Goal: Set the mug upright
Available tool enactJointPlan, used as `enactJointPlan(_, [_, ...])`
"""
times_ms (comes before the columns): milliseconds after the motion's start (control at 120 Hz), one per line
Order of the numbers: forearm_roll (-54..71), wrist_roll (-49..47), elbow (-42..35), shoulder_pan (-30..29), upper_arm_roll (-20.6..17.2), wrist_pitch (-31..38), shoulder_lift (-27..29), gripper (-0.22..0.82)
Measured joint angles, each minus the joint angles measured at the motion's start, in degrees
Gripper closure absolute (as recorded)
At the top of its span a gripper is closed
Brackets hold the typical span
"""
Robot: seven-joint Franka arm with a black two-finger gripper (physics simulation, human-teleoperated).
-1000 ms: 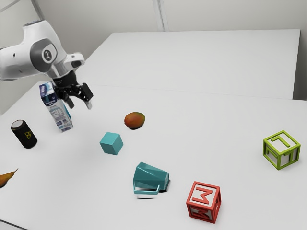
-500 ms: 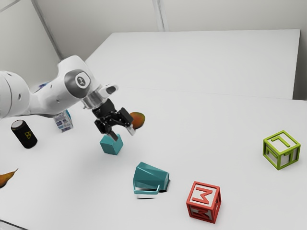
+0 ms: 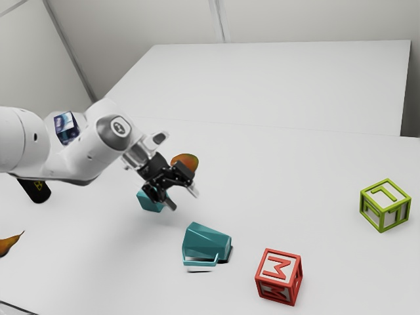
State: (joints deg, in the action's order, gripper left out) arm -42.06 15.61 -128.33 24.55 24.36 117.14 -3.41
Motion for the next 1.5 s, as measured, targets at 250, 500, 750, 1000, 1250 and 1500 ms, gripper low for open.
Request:
enactJointPlan(250, [-4.2, 1.2, -2.8, 0.3, 0.1, 0.8, -0.2, 0.00])
enactJointPlan(500, [-6.6, 2.0, -5.7, 1.3, 0.5, 1.4, 0.0, 0.00])
enactJointPlan(750, [-8.4, 2.6, -6.3, 3.1, 0.5, 2.1, 0.0, 0.00])
enactJointPlan(1000, [-10.1, 3.0, -7.7, 4.5, 0.5, 3.3, -0.2, 0.00])
enactJointPlan(1250, [-11.6, 3.2, -7.7, 5.0, 0.5, 4.3, -0.2, 0.05])
enactJointPlan(1500, [-12.3, 3.4, -7.5, 5.8, 0.5, 4.8, -0.2, 0.29])
